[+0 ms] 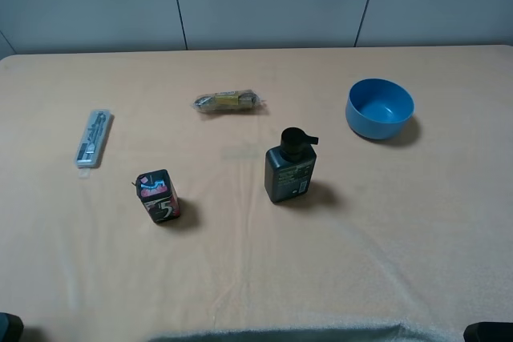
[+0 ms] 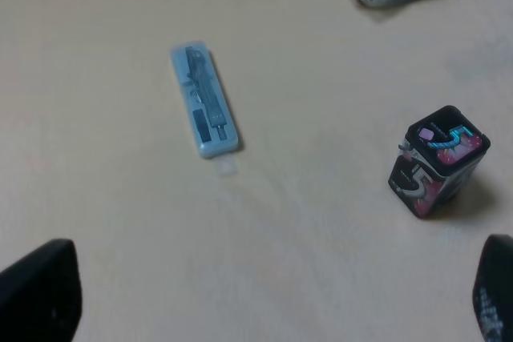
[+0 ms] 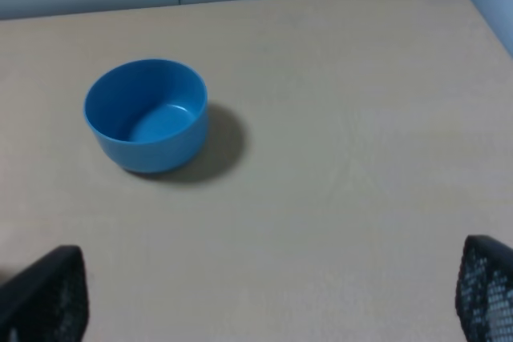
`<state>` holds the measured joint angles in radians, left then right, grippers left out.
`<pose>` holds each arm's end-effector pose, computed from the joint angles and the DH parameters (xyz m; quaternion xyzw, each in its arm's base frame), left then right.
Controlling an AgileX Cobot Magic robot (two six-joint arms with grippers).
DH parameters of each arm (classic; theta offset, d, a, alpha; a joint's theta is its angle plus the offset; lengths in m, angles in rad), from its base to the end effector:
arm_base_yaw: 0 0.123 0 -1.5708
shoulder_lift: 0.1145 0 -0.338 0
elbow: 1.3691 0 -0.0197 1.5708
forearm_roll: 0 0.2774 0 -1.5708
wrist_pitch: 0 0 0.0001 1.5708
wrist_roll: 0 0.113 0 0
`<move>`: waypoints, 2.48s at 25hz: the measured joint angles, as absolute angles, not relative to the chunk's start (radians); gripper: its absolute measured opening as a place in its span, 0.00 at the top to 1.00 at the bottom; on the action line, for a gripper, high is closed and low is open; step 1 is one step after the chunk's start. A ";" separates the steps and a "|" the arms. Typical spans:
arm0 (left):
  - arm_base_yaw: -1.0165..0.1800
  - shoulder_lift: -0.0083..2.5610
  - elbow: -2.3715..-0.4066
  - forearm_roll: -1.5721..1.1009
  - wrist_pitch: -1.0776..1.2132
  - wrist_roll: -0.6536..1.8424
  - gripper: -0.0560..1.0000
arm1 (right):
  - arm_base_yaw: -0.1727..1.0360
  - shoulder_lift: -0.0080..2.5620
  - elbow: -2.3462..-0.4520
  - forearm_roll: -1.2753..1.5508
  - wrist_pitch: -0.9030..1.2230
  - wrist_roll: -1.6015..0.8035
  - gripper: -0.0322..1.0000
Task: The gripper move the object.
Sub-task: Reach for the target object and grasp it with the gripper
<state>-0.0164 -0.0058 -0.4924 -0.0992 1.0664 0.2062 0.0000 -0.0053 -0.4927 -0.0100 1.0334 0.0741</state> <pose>-0.0160 -0.0095 0.2774 0.0969 0.8486 -0.0003 0.5201 -0.0138 -0.0010 0.2804 0.0315 0.8460 0.0147 0.5321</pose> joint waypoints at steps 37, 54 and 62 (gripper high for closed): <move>-0.016 -0.006 -0.492 -0.099 1.066 0.206 0.01 | 0.000 0.300 -0.589 0.148 1.032 -0.238 0.30; -0.016 -0.006 -0.492 -0.099 1.066 0.206 0.01 | 0.015 0.551 -0.725 0.358 1.014 -0.594 0.30; -0.016 -0.006 -0.492 -0.099 1.066 0.206 0.01 | 0.108 0.672 -0.767 0.361 1.012 -0.644 0.30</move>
<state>-0.0164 -0.0058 -0.4924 -0.0992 1.0664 0.2062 0.1075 0.6723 -0.7672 0.3610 1.0121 -0.6440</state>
